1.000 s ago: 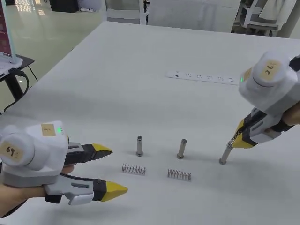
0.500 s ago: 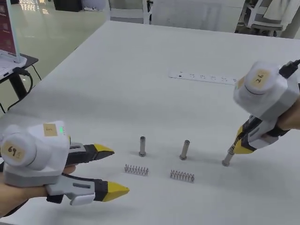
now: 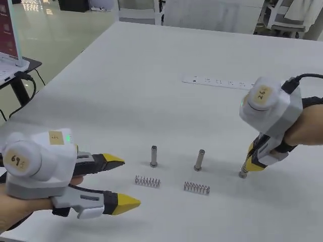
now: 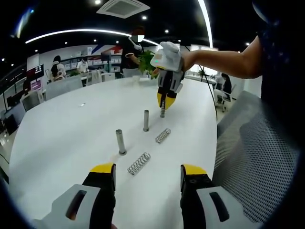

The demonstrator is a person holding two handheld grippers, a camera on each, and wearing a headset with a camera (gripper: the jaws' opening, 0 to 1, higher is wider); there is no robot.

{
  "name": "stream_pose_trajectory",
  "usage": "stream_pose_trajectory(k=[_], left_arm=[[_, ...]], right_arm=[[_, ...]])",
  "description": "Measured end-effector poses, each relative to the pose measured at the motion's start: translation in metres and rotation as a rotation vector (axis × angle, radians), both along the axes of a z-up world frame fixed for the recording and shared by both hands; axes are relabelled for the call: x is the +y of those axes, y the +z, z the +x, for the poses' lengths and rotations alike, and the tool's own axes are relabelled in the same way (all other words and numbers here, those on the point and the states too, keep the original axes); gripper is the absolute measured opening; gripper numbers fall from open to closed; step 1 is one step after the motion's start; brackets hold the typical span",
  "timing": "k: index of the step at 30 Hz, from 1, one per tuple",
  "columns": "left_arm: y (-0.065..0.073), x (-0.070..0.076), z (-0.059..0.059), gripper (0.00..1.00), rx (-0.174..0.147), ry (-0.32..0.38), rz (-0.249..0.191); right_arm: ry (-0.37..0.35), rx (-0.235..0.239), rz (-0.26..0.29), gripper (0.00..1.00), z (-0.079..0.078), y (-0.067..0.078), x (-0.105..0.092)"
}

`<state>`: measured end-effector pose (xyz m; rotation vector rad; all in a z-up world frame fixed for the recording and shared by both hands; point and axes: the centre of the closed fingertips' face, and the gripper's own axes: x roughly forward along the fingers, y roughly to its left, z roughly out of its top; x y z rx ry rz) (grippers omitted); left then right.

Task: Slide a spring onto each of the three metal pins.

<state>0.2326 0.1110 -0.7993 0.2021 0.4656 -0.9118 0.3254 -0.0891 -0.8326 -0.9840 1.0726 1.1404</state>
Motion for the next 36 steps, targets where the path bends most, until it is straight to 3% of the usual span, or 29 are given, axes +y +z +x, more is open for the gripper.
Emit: stream_pose_trajectory(k=[16,36], left_arm=[[-0.001,0.0,0.001,0.49,-0.001,0.003,-0.001],[0.0,0.0,0.002,0.49,-0.003,-0.001,-0.003]], right_arm=[[-0.011,0.016,0.005,0.1,0.002,-0.013,0.001],[0.004,-0.007,0.051,0.18,0.001,-0.006,0.008]])
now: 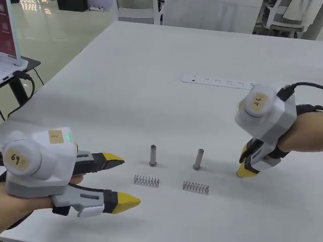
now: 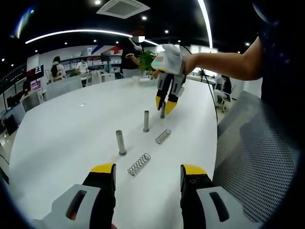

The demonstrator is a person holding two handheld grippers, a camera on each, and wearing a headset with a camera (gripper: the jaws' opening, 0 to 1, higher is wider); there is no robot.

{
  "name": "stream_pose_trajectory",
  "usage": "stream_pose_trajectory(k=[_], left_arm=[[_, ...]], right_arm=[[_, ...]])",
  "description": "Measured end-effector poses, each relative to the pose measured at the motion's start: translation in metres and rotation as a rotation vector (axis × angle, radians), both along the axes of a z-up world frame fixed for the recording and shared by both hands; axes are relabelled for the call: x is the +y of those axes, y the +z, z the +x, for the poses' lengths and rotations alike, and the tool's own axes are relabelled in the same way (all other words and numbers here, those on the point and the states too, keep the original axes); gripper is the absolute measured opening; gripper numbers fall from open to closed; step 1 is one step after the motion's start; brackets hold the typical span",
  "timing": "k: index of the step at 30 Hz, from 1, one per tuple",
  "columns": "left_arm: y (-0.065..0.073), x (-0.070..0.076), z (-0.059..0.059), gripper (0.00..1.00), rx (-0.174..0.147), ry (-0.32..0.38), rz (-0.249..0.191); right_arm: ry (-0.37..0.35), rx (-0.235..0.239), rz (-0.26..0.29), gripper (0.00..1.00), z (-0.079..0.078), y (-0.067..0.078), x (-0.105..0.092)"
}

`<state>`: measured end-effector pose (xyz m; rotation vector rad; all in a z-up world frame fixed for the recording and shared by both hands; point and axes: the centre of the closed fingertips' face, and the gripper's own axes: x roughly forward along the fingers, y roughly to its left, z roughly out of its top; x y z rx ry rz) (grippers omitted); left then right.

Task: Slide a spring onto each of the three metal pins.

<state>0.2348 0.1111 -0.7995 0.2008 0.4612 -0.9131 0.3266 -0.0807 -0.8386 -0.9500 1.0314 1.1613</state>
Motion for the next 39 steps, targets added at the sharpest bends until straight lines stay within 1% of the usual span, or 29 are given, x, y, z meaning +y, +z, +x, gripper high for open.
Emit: stream_pose_trajectory(k=[7,11,18,21,26,31,35,39], left_arm=[[0.001,0.0,0.0,0.49,-0.002,-0.003,0.004],[0.002,-0.001,0.0,0.49,-0.003,-0.004,0.004],[0.003,-0.001,-0.001,0.49,-0.003,-0.005,0.005],[0.003,-0.001,-0.001,0.49,-0.003,-0.006,0.006],[0.004,-0.003,-0.002,0.49,-0.005,-0.009,0.005],[0.004,-0.004,-0.002,0.49,-0.006,-0.011,0.006],[0.004,-0.004,-0.003,0.49,-0.006,-0.011,0.008],[0.004,-0.003,-0.003,0.49,-0.007,-0.01,0.008]], right_arm=[[0.024,-0.03,0.024,0.19,-0.002,0.01,0.011],[0.041,-0.029,0.042,0.18,-0.008,0.013,0.021],[0.063,-0.013,0.065,0.19,-0.018,0.014,0.034],[0.072,-0.015,0.068,0.19,-0.023,0.013,0.039],[0.094,0.006,0.086,0.19,-0.036,0.01,0.051],[0.114,0.02,0.085,0.19,-0.046,0.005,0.058],[0.128,0.028,0.083,0.19,-0.052,0.0,0.063],[0.134,0.035,0.082,0.19,-0.054,-0.004,0.067]])
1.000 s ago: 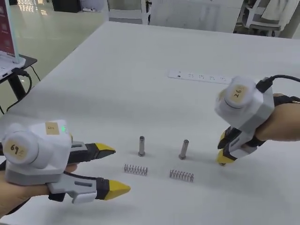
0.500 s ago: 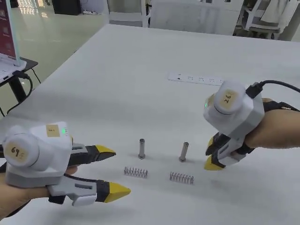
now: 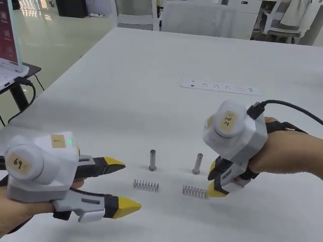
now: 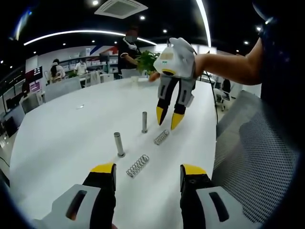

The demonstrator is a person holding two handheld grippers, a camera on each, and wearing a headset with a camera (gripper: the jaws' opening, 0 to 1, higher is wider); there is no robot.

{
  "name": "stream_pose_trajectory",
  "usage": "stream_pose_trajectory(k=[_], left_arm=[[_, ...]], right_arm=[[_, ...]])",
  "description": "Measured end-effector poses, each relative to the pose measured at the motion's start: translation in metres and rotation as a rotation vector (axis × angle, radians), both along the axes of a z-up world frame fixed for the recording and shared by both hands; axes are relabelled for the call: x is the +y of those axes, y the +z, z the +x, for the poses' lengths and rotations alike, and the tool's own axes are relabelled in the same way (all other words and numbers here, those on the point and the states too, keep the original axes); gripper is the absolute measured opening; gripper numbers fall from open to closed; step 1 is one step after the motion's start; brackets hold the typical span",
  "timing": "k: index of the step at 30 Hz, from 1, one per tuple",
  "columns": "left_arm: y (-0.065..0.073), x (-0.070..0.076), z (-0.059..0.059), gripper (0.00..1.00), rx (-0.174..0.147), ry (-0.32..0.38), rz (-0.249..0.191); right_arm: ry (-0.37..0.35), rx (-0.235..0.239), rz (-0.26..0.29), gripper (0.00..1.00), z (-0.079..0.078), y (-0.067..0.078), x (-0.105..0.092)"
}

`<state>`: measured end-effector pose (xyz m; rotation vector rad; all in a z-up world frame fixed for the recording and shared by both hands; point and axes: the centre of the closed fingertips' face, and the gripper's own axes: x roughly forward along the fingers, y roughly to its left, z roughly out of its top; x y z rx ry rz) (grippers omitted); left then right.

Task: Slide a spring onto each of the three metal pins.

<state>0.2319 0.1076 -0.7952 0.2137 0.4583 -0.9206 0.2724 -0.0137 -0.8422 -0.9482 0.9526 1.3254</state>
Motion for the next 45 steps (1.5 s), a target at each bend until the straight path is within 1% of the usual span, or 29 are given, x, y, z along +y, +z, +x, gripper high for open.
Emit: stream_pose_trajectory(k=[4,13,16,23,28,29,30,37,45], left_arm=[[0.0,-0.001,0.0,0.49,-0.002,0.001,-0.002],[0.001,-0.002,0.0,0.48,-0.004,0.0,-0.006],[0.002,-0.002,0.0,0.48,-0.007,-0.001,-0.007],[0.003,-0.001,0.0,0.48,-0.008,0.0,-0.008],[0.003,-0.002,0.001,0.48,-0.009,0.0,-0.009],[0.004,-0.002,0.0,0.48,-0.01,0.001,-0.009],[0.004,-0.002,0.0,0.48,-0.01,0.0,-0.009],[0.004,-0.002,-0.001,0.47,-0.01,0.002,-0.009],[0.006,-0.004,0.0,0.46,-0.013,-0.009,-0.008]], right_arm=[[0.007,-0.001,-0.012,0.18,-0.002,-0.005,0.001],[0.01,0.013,-0.025,0.17,-0.004,-0.015,0.004],[0.017,0.006,-0.038,0.16,-0.003,-0.017,0.004],[0.023,0.004,-0.045,0.14,-0.004,-0.018,0.004],[0.026,-0.001,-0.061,0.11,-0.003,-0.021,0.001],[0.021,-0.002,-0.054,0.09,-0.003,-0.02,0.002],[0.019,-0.004,-0.06,0.09,-0.003,-0.02,0.001],[0.031,-0.022,-0.053,0.08,-0.002,-0.019,0.003],[0.021,-0.014,-0.021,0.08,-0.006,-0.006,0.008]])
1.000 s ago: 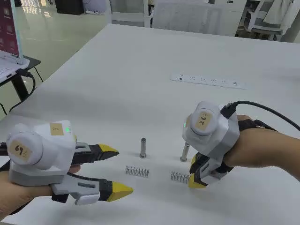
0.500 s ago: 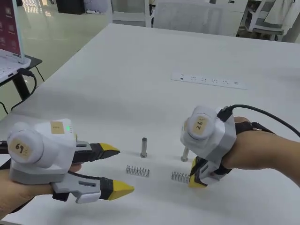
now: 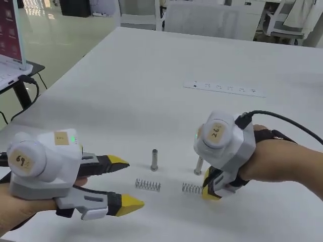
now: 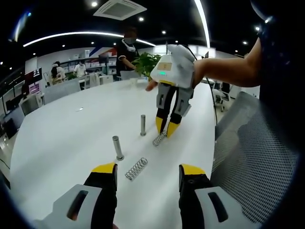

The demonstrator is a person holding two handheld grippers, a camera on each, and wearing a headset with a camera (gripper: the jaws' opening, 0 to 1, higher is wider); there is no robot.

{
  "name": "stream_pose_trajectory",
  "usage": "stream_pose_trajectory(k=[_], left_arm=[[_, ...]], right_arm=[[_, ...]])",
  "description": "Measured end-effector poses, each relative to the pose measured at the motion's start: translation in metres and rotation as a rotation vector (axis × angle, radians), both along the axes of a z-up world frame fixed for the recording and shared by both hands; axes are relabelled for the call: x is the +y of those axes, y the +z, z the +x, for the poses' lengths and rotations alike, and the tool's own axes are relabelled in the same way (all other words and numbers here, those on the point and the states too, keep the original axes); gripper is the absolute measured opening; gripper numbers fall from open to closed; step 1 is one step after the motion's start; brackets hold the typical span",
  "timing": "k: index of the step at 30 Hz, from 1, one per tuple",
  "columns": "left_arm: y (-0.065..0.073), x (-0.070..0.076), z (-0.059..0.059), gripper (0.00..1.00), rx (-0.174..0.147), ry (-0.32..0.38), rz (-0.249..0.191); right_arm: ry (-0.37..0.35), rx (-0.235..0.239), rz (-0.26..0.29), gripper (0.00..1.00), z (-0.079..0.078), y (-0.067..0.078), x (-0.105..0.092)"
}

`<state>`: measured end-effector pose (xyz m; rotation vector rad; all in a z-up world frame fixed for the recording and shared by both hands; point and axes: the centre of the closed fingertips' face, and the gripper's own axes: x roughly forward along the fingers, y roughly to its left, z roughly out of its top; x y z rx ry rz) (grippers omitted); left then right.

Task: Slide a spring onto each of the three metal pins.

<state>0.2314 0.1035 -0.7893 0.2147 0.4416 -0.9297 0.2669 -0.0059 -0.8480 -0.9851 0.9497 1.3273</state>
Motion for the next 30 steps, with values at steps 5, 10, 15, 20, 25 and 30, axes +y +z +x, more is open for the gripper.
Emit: stream_pose_trajectory(k=[5,10,15,20,25,30], left_arm=[[0.003,-0.004,0.0,0.46,-0.004,-0.018,0.006],[0.006,-0.009,0.001,0.45,-0.009,-0.039,0.014],[0.009,-0.016,0.003,0.43,-0.018,-0.068,0.024],[0.013,-0.024,0.004,0.4,-0.027,-0.104,0.031],[0.018,-0.03,0.003,0.38,-0.037,-0.136,0.033],[0.02,-0.033,0.002,0.36,-0.045,-0.159,0.038]], right_arm=[[0.002,0.009,0.023,0.08,-0.005,0.009,0.004],[0.011,0.007,0.036,0.08,-0.007,0.019,0.007],[0.02,0.012,0.058,0.08,-0.011,0.029,0.012],[0.043,0.0,0.061,0.08,-0.015,0.037,0.015],[0.057,-0.01,0.069,0.08,-0.017,0.045,0.019],[0.071,-0.022,0.078,0.08,-0.019,0.052,0.023]])
